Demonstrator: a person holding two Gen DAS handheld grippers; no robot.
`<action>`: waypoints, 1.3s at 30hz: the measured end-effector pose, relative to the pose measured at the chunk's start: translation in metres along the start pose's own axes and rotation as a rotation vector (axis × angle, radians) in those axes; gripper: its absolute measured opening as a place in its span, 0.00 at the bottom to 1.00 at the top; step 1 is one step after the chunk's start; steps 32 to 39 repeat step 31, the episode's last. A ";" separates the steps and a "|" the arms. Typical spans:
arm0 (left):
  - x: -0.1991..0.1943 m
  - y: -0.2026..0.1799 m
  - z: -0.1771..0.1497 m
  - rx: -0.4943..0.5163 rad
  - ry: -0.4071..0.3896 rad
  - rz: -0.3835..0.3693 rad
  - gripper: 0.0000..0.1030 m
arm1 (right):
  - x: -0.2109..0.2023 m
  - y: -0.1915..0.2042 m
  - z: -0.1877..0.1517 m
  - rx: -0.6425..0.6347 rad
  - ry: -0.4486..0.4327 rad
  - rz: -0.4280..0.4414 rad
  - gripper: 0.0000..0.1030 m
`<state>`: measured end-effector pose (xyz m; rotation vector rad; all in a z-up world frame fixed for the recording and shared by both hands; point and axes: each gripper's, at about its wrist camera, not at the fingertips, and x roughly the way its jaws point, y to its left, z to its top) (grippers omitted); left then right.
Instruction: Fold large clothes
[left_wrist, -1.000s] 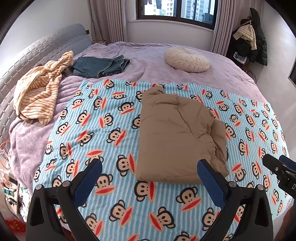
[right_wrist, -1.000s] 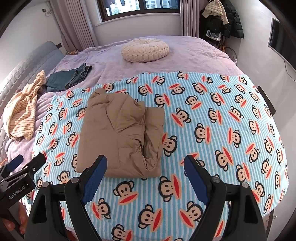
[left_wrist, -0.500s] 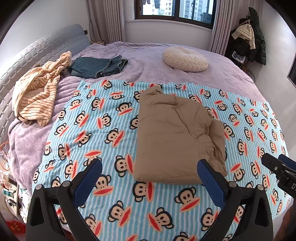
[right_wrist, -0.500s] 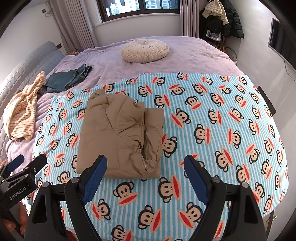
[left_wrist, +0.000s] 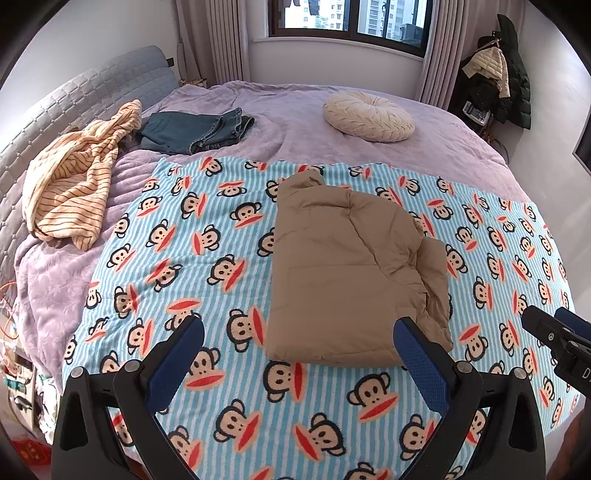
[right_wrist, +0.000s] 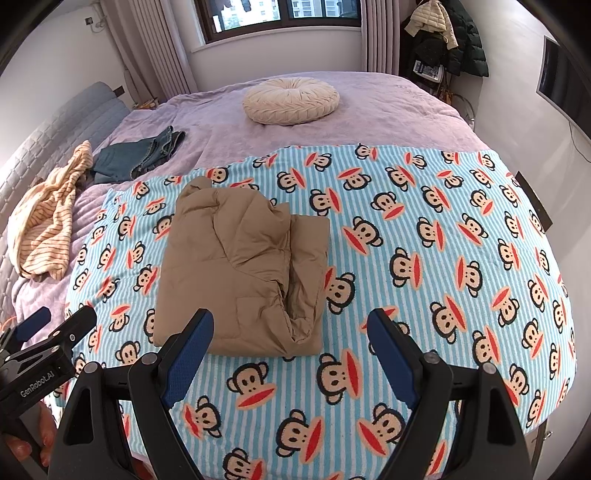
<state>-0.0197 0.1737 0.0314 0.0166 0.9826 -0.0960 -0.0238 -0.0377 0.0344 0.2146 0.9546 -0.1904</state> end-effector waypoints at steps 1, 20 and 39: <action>0.000 0.001 0.001 0.000 0.000 0.000 1.00 | 0.000 0.000 0.000 0.000 0.000 0.000 0.85; -0.001 0.002 0.004 0.007 -0.013 -0.016 1.00 | -0.001 0.002 0.002 -0.001 -0.003 0.003 0.85; -0.003 0.006 0.004 -0.008 -0.032 -0.009 1.00 | -0.002 0.003 0.000 0.003 -0.003 0.001 0.85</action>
